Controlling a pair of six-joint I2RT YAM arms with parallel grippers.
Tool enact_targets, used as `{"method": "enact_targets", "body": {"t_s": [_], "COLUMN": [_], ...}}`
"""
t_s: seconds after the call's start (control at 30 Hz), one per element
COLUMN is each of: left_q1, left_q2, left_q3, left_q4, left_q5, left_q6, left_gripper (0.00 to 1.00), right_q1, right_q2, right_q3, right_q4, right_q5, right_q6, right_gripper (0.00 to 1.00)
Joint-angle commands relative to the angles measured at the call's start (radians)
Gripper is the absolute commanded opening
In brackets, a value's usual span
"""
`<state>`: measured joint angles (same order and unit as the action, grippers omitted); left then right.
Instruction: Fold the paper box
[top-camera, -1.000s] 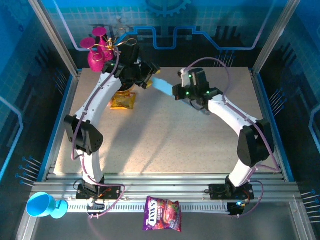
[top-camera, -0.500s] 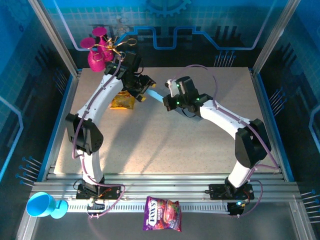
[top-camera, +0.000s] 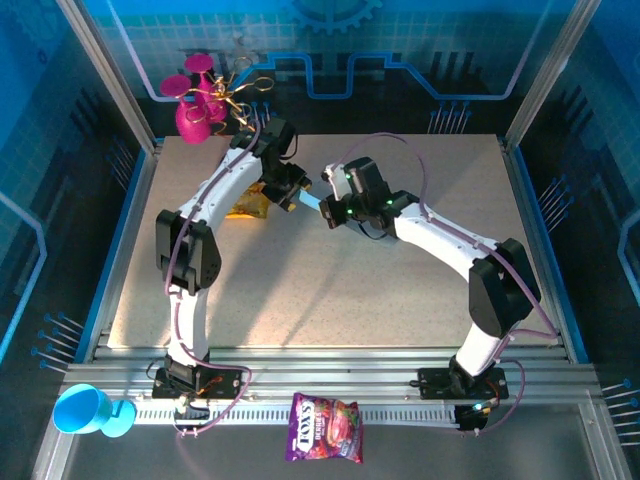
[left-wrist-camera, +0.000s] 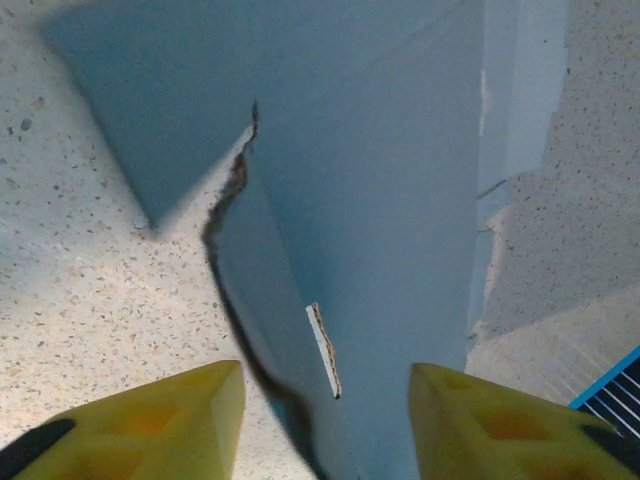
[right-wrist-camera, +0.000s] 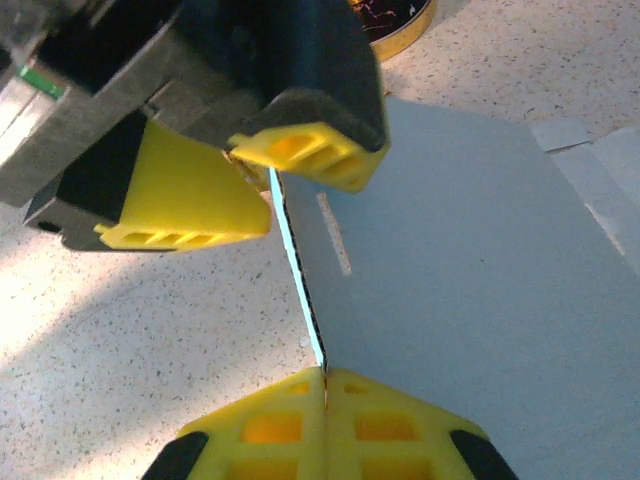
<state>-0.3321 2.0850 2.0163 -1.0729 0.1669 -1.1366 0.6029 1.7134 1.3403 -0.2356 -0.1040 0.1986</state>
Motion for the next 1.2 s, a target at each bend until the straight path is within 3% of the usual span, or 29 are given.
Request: {"method": "enact_targets", "body": {"t_s": [0.0, 0.23, 0.43, 0.47, 0.57, 0.6, 0.67, 0.8, 0.9, 1.0, 1.17], "left_q1": [-0.003, -0.002, -0.003, -0.002, -0.003, -0.005, -0.016, -0.063, -0.115, -0.15, -0.198], "left_q2": [0.01, 0.004, 0.004, 0.005, 0.012, 0.018, 0.033, 0.06, 0.031, -0.022, -0.162], "left_q3": [0.052, 0.031, 0.034, 0.033, 0.045, 0.057, 0.105, 0.213, 0.208, 0.141, -0.094], "left_q4": [-0.067, -0.089, -0.104, -0.106, -0.107, -0.109, -0.129, -0.156, -0.116, 0.0, 0.342], "left_q5": [-0.037, -0.05, -0.069, -0.07, -0.065, -0.061, -0.077, -0.146, -0.275, -0.34, -0.411], "left_q6": [0.012, 0.022, 0.035, 0.039, 0.078, 0.112, 0.201, 0.479, 0.646, 0.759, 0.942], "left_gripper": [0.43, 0.29, 0.11, 0.07, 0.0, 0.0, 0.0, 0.0, 0.0, 0.0, 0.0], "right_q1": [0.028, 0.056, 0.07, 0.069, 0.054, 0.042, 0.001, -0.092, -0.156, -0.207, -0.275], "right_q2": [0.014, 0.031, 0.043, 0.042, 0.019, 0.004, -0.034, -0.079, -0.075, -0.057, -0.012], "right_q3": [-0.011, -0.001, 0.015, 0.02, 0.044, 0.05, 0.049, 0.068, 0.1, 0.159, 0.26], "right_q4": [-0.019, -0.04, -0.059, -0.066, -0.097, -0.108, -0.113, -0.165, -0.225, -0.295, -0.345], "right_q5": [0.03, 0.053, 0.062, 0.064, 0.061, 0.061, 0.03, 0.004, -0.002, 0.0, -0.053], "right_q6": [-0.037, -0.065, -0.066, -0.057, 0.003, 0.049, 0.16, 0.451, 0.667, 0.854, 1.141], "right_gripper": [0.0, 0.0, 0.0, 0.05, 0.4, 0.51, 0.6, 0.67, 0.68, 0.69, 0.71]}}
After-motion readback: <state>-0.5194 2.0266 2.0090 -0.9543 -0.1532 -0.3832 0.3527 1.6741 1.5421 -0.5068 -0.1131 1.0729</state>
